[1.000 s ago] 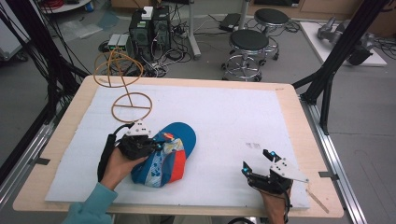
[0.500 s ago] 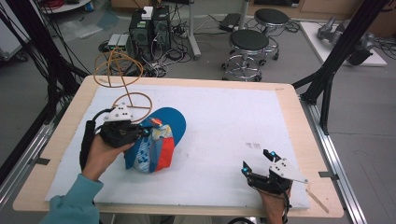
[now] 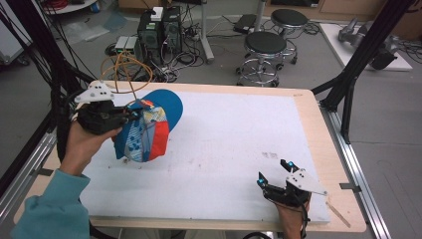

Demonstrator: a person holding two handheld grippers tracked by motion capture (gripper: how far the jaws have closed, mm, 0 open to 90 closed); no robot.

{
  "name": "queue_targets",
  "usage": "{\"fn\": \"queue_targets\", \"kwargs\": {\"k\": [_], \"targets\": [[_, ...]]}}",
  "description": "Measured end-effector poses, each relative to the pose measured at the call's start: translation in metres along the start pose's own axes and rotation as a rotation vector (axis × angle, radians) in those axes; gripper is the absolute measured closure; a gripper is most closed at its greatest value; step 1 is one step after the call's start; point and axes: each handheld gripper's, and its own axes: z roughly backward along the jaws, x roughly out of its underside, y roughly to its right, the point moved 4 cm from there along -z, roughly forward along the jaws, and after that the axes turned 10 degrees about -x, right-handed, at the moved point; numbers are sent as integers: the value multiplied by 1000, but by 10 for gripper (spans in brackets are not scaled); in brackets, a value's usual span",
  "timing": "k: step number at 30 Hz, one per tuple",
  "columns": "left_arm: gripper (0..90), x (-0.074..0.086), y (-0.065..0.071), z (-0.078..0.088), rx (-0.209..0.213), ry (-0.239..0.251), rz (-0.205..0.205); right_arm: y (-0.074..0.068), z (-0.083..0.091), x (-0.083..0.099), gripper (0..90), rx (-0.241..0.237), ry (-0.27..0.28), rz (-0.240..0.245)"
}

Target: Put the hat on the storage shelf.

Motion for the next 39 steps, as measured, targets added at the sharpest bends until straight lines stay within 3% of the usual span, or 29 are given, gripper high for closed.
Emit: {"fn": "queue_targets", "kwargs": {"k": [15,26,33,39], "targets": [[887,-13,-36,4,-37,43,62,0,-1,0,119,2,-4,-3],[887,-35,-61,18,-80,112,88,0,-2,0,119,0,-10,-2],[888,-57,-87,19,-111,151,103,0,-1,0,119,4,-8,-10],[888,-71,-110,14,-171,140,105,0,-1,0,119,8,-6,-11]]}}
